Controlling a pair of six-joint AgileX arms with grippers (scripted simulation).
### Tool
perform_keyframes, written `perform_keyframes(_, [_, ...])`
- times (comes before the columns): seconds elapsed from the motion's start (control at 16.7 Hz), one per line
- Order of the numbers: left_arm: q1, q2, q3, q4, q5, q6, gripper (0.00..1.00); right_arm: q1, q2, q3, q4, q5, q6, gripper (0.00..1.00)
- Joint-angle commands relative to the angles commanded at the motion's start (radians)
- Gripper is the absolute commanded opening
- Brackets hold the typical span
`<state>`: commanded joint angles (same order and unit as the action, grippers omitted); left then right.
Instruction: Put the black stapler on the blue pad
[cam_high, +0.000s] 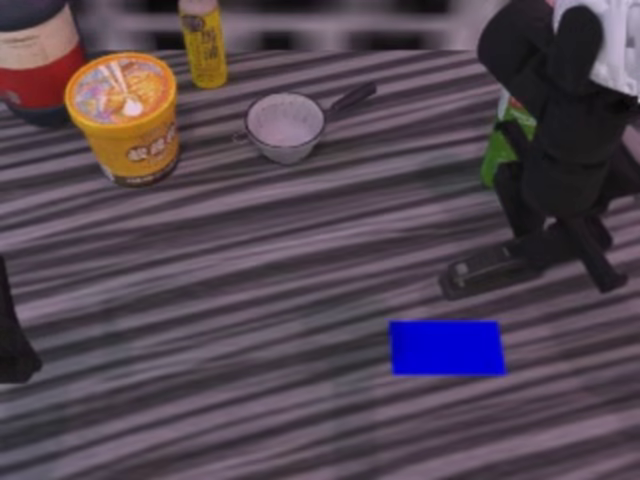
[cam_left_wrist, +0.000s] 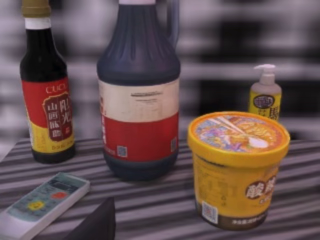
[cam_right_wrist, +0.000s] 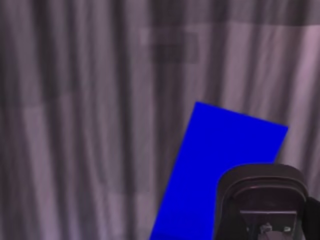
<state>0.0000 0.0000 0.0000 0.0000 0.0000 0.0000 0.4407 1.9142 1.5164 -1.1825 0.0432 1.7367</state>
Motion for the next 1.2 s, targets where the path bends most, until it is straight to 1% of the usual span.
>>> perform_keyframes(0.18, [0.0,0.0,0.0,0.0,0.0,0.0,1.0,0.014,-0.03,-0.015,-0.022,-0.019,0.181,0.0])
perform_keyframes(0.36, [0.0,0.0,0.0,0.0,0.0,0.0,1.0,0.022,-0.051,-0.023,-0.035,-0.031,0.279,0.0])
perform_keyframes(0.84, [0.0,0.0,0.0,0.0,0.0,0.0,1.0,0.021,-0.045,-0.032,-0.02,-0.033,0.294,0.0])
perform_keyframes(0.96, [0.0,0.0,0.0,0.0,0.0,0.0,1.0,0.029,-0.024,-0.066,0.038,-0.034,0.304,0.0])
perform_keyframes(1.2, [0.0,0.0,0.0,0.0,0.0,0.0,1.0,0.058,0.047,-0.172,0.222,-0.035,0.331,0.0])
